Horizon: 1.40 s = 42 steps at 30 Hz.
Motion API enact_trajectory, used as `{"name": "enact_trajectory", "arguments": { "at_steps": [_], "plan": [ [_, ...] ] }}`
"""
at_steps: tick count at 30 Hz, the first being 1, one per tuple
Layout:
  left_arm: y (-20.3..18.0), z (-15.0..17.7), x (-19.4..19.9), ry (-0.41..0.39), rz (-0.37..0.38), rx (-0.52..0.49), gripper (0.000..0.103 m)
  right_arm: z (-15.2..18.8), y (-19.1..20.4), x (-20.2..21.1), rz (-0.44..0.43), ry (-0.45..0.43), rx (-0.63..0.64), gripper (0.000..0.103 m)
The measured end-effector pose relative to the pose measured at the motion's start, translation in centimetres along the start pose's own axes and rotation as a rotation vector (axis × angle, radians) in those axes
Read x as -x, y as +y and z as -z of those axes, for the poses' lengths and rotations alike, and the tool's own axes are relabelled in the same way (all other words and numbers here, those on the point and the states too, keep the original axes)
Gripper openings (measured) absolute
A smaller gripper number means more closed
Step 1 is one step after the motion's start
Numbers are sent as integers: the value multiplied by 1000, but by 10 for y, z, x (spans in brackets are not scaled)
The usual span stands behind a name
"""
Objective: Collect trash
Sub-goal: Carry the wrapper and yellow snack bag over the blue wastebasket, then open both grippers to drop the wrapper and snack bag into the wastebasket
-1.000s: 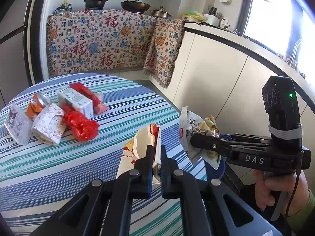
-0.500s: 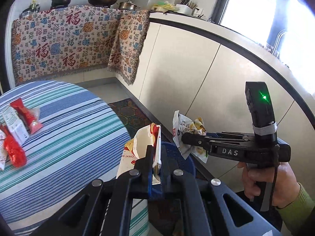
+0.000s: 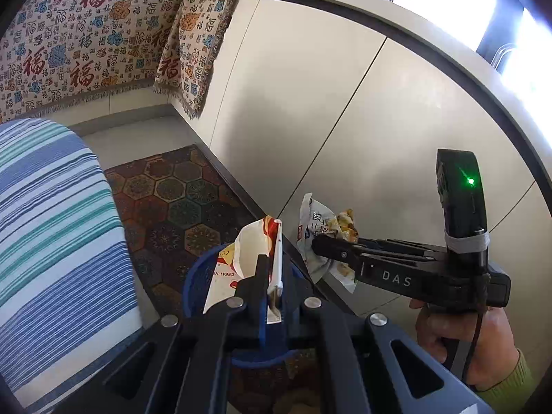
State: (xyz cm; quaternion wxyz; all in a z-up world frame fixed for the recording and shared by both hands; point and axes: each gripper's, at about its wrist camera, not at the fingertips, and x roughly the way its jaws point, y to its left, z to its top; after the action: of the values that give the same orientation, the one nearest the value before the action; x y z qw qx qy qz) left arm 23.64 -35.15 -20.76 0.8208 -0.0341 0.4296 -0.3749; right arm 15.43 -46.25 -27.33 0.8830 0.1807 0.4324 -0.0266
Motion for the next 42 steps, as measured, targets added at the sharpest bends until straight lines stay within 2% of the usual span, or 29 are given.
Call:
{"name": "enact_trajectory", "arguments": {
  "at_steps": [14, 17, 18, 19, 23, 25, 27, 30, 34, 37, 42],
  "plan": [
    [-6, -4, -61, 72, 8, 0, 6, -5, -27, -6, 5, 20, -61, 29],
    [-3, -6, -72, 87, 39, 8, 13, -6, -27, -4, 10, -2, -60, 36],
    [-2, -7, -75, 95, 50, 18, 16, -7, -25, -3, 7, -9, -56, 46],
    [-1, -8, -78, 101, 59, 29, 24, -7, -25, -1, 8, -18, -54, 52],
    [4, -13, -79, 84, 42, 51, 27, -9, -25, 4, 29, -45, -56, 54],
    [5, -14, -73, 70, 31, 55, 27, -10, -27, 9, 40, -67, -64, 58],
    [4, -14, -59, 45, 10, 39, 31, -11, -26, 13, 51, -92, -65, 61],
    [-1, -9, -32, 1, -42, -10, 41, -14, -20, 18, 72, -128, -55, 70],
    [-2, 6, 12, -40, -141, -46, 52, -16, -5, 25, 81, -174, -28, 77],
    [10, 26, 44, -48, -219, -43, 54, -14, 15, 30, 84, -219, 33, 82],
    [53, 64, 95, -41, -369, -13, 54, 0, 70, 29, 65, -268, 185, 88]
  ]
}}
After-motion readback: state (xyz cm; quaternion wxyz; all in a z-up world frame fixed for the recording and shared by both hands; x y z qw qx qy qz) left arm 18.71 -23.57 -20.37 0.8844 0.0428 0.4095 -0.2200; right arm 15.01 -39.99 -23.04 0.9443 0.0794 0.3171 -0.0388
